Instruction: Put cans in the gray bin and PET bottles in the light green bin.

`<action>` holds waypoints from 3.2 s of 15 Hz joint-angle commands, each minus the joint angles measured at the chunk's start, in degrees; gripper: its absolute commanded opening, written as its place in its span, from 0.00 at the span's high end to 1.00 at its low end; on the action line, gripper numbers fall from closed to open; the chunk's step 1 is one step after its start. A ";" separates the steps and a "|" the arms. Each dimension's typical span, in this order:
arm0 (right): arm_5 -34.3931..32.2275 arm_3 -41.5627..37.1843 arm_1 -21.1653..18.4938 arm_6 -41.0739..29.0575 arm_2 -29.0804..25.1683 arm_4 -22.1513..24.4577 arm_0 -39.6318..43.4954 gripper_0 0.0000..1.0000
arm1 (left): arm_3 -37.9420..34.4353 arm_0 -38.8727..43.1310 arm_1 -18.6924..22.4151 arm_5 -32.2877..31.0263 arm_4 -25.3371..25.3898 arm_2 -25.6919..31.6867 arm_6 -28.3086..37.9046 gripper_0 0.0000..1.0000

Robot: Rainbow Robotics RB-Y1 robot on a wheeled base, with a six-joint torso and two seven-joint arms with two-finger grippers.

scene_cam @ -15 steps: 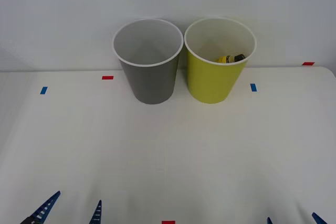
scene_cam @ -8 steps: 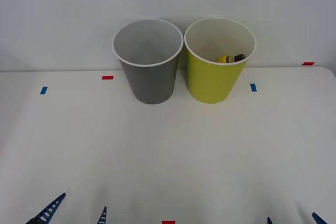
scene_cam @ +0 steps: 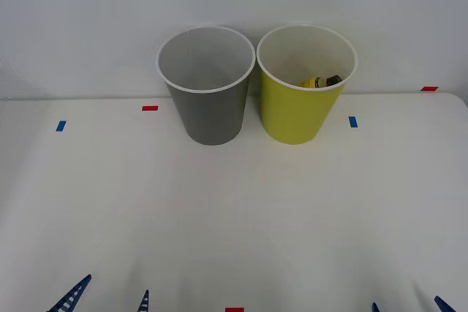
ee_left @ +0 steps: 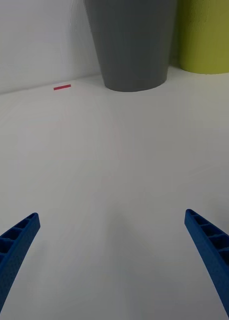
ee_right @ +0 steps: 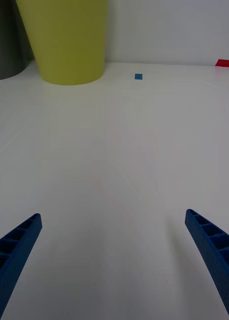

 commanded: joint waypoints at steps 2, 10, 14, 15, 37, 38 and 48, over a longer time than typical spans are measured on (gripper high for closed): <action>0.00 0.00 0.00 0.00 0.00 0.00 0.00 0.00 | 0.01 0.09 0.00 -0.01 0.26 0.14 -0.09 0.00; 0.00 0.00 0.00 0.00 0.00 0.00 0.00 0.00 | 0.01 0.09 0.00 -0.01 0.26 0.14 -0.09 0.00; 0.00 0.00 0.00 0.00 0.00 0.00 0.00 0.00 | 0.01 0.09 0.00 -0.01 0.26 0.14 -0.09 0.00; 0.00 0.00 0.00 0.00 0.00 0.00 0.00 0.00 | 0.01 0.09 0.00 -0.01 0.26 0.14 -0.09 0.00; 0.00 0.00 0.00 0.00 0.00 0.00 0.00 0.00 | 0.01 0.09 0.00 -0.01 0.26 0.14 -0.09 0.00; 0.00 0.00 0.00 0.00 0.00 0.00 0.00 0.00 | 0.01 0.09 0.00 -0.01 0.26 0.14 -0.09 0.00; 0.00 0.00 0.00 0.00 0.00 0.00 0.00 0.00 | 0.01 0.09 0.00 -0.01 0.26 0.14 -0.09 0.00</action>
